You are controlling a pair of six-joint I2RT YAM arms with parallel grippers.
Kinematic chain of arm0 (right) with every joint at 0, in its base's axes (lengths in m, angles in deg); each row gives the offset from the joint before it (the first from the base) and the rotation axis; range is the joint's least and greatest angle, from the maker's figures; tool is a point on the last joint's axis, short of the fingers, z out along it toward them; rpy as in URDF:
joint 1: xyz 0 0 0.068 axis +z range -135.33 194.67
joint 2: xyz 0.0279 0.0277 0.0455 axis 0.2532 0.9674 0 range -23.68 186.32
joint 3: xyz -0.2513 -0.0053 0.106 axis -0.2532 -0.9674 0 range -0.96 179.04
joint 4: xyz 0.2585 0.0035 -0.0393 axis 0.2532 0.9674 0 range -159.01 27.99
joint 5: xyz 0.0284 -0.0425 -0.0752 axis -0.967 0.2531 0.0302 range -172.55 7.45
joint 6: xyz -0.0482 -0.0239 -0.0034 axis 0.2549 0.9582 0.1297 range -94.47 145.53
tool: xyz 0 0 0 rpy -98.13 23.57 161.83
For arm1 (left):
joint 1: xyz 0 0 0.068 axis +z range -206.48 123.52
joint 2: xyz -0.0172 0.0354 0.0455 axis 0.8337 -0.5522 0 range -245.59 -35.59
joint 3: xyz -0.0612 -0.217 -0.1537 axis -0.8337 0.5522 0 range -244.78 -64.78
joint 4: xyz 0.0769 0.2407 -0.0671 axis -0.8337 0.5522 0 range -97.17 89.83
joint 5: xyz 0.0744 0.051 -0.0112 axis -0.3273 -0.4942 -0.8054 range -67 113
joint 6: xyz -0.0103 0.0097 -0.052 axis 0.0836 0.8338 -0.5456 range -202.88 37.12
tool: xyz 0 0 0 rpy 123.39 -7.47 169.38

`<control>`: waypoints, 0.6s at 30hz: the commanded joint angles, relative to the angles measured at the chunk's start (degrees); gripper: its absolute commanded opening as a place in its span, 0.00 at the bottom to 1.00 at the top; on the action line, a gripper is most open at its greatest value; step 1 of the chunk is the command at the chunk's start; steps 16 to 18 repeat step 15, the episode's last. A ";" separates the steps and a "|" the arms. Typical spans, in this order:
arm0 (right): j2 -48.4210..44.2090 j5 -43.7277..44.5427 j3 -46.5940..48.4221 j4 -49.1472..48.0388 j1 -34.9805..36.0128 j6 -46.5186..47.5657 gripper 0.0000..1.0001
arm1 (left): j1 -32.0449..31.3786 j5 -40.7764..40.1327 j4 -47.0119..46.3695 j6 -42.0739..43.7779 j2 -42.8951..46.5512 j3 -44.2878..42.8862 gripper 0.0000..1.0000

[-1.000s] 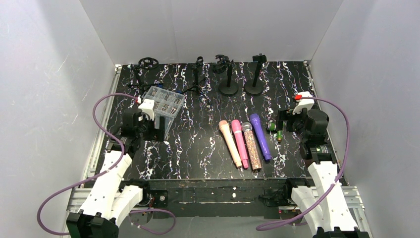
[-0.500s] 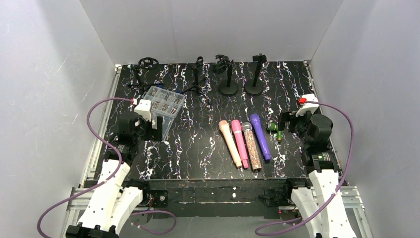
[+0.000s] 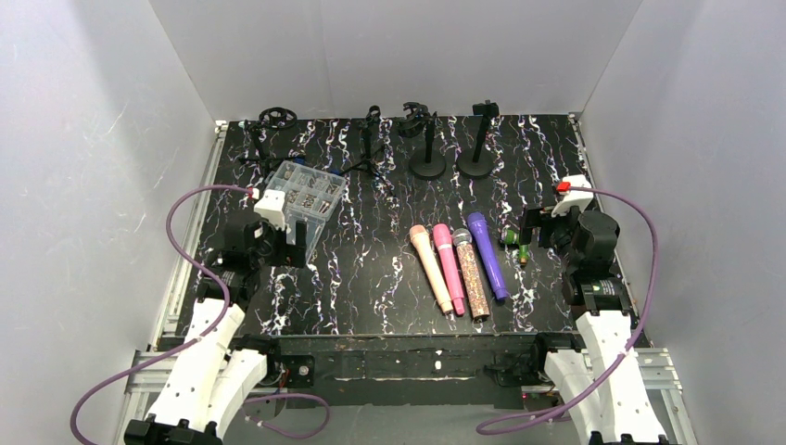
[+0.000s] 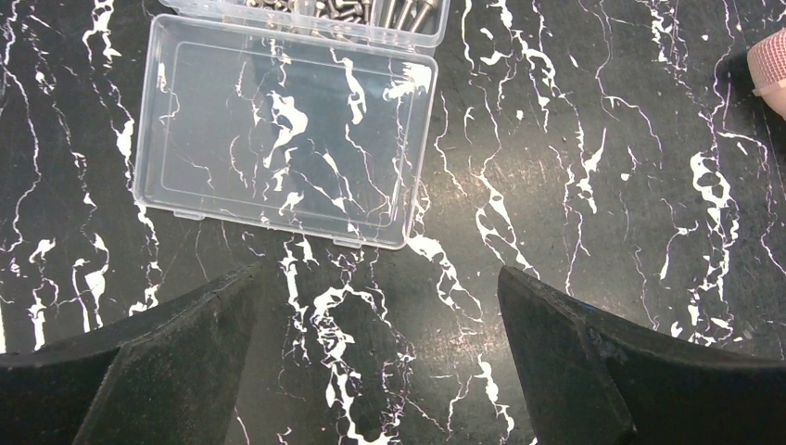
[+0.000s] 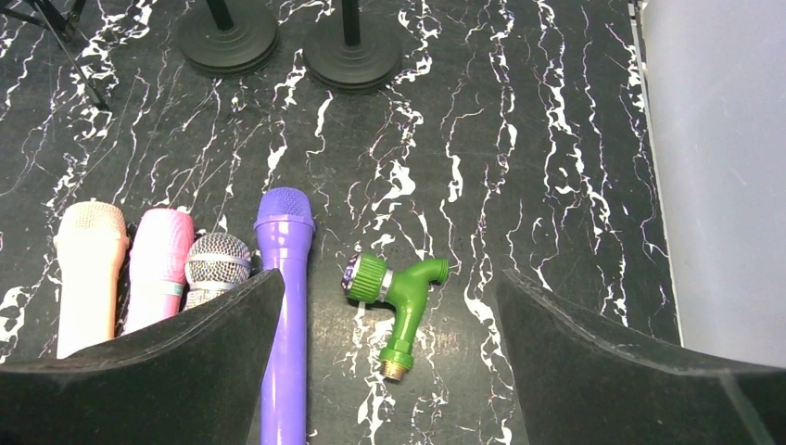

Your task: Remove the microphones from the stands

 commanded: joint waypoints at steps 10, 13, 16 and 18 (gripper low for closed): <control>0.62 -1.03 0.50 -1.79 -0.32 -0.34 0.93 | 0.91 2.60 1.91 -1.03 0.85 0.78 0.98; 0.62 -0.93 0.53 -1.97 -0.31 -0.32 0.92 | 1.09 2.76 1.91 -1.03 1.15 1.12 0.98; 0.47 -0.65 0.68 -1.72 -0.32 -0.33 0.92 | 1.18 2.85 1.97 -1.19 1.08 1.02 0.98; 0.47 -0.65 0.68 -1.72 -0.32 -0.33 0.92 | 1.18 2.85 1.97 -1.19 1.08 1.02 0.98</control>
